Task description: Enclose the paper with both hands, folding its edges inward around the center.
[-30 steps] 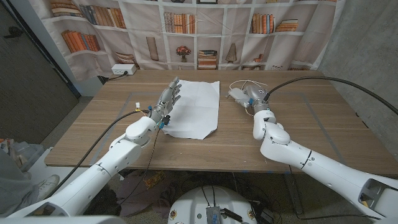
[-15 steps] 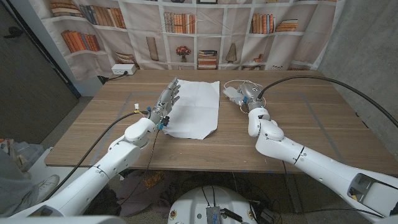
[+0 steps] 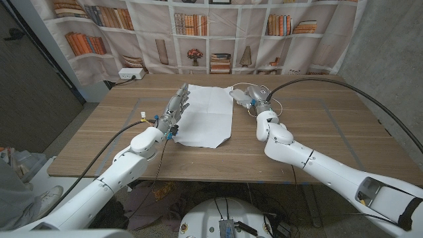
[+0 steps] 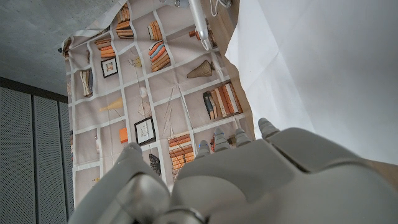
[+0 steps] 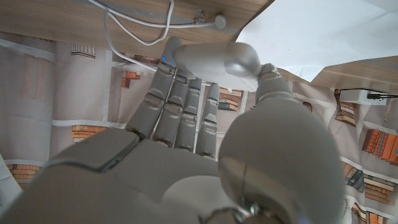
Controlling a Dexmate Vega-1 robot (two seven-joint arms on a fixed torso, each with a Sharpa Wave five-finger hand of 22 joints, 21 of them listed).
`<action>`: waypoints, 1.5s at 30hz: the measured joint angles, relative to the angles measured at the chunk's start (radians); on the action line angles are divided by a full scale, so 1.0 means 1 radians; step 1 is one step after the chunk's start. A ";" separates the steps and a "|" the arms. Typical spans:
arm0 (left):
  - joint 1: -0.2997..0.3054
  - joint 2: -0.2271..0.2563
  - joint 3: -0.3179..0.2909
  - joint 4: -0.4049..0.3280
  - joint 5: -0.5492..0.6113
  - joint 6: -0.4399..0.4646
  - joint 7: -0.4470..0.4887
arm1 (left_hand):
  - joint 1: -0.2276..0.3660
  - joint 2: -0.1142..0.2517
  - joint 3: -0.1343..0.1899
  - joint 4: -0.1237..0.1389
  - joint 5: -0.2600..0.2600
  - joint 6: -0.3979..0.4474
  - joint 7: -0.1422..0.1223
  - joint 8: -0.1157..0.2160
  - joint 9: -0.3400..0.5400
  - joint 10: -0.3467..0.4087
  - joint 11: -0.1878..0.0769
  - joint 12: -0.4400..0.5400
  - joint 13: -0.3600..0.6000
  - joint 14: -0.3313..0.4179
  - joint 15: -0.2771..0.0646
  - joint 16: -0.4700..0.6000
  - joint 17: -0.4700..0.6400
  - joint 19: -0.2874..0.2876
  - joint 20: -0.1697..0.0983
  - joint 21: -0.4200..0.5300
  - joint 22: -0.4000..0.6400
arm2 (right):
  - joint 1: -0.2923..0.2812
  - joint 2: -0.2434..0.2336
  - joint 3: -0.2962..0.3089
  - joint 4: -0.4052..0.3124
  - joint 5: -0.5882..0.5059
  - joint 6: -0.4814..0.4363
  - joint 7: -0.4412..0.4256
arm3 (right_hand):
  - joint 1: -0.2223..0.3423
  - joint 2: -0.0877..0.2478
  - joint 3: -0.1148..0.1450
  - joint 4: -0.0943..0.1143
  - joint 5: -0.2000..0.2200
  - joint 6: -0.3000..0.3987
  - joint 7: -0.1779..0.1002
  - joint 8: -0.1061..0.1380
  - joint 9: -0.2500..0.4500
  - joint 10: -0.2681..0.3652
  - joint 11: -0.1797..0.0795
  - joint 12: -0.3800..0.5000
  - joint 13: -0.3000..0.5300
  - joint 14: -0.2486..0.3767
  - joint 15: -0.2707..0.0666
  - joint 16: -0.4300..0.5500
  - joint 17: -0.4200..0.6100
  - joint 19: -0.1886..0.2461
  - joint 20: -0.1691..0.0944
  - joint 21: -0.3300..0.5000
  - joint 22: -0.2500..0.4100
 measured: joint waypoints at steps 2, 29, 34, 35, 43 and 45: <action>0.003 0.003 -0.001 -0.003 -0.001 0.000 0.000 | 0.000 0.000 -0.003 0.003 0.000 0.000 0.000 0.000 0.000 0.000 0.000 0.000 0.000 0.000 0.000 0.000 0.000 0.000 0.000 0.000 0.000 | 0.007 0.011 -0.003 0.016 0.000 0.006 -0.007 | 0.000 0.000 0.000 0.000 0.000 -0.005 0.005 -0.007 0.000 -0.002 -0.002 -0.005 0.000 0.000 0.000 -0.003 0.001 -0.002 0.000 0.001 0.000; 0.028 -0.005 0.005 -0.005 -0.019 -0.029 -0.028 | 0.000 0.000 -0.005 0.006 0.000 0.010 -0.002 0.000 0.000 0.004 -0.004 0.000 0.000 0.000 0.000 0.000 -0.003 0.000 0.000 0.000 0.000 | 0.136 0.196 -0.063 0.333 0.027 0.020 -0.109 | 0.017 -0.017 0.000 0.000 0.015 -0.030 0.001 -0.023 0.000 -0.009 -0.017 -0.023 0.010 -0.009 -0.009 -0.016 0.018 -0.044 0.002 0.027 -0.003; 0.035 -0.005 0.005 -0.007 -0.024 -0.031 -0.029 | 0.000 0.000 -0.005 0.005 0.000 0.010 -0.002 0.000 0.000 0.004 -0.004 0.000 0.000 0.000 0.000 0.000 -0.003 0.000 0.000 0.000 0.000 | 0.152 0.218 -0.069 0.376 0.044 0.020 -0.127 | 0.017 -0.017 0.000 0.000 0.015 -0.030 0.001 -0.023 0.000 -0.009 -0.017 -0.023 0.009 -0.009 -0.009 -0.018 0.022 -0.044 0.002 0.029 -0.003; 0.038 -0.004 0.005 -0.010 -0.024 -0.031 -0.029 | 0.000 0.000 -0.005 0.005 0.000 0.010 -0.002 0.000 0.000 0.004 -0.004 0.000 0.000 0.000 0.000 0.000 -0.003 0.000 0.000 0.000 0.000 | 0.152 0.218 -0.069 0.376 0.050 0.020 -0.131 | 0.017 -0.017 0.000 0.000 0.015 -0.030 0.001 -0.023 0.000 -0.009 -0.017 -0.023 0.009 -0.009 -0.009 -0.018 0.023 -0.044 0.002 0.029 -0.003; 0.052 0.000 0.002 -0.022 -0.026 -0.035 -0.028 | 0.000 0.000 -0.005 0.005 0.000 0.010 -0.002 0.000 0.000 0.004 -0.004 0.000 0.000 0.000 0.000 0.000 -0.003 0.000 0.000 0.000 0.000 | 0.175 0.256 -0.076 0.434 0.089 0.018 -0.152 | 0.017 -0.017 0.000 0.000 0.018 -0.030 0.001 -0.023 0.000 -0.009 -0.017 -0.024 0.009 -0.009 -0.009 -0.019 0.023 -0.053 0.004 0.036 -0.003; 0.059 0.002 -0.001 -0.027 -0.027 -0.042 -0.026 | 0.000 0.000 -0.005 0.005 0.000 0.010 -0.002 0.000 0.000 0.004 -0.004 0.000 0.000 0.000 0.000 0.000 -0.003 0.000 0.000 0.000 0.000 | 0.185 0.272 -0.083 0.454 0.095 0.018 -0.155 | 0.017 -0.017 0.000 0.000 0.018 -0.030 0.001 -0.023 0.000 -0.009 -0.017 -0.024 0.009 -0.009 -0.009 -0.017 0.026 -0.053 0.004 0.037 -0.003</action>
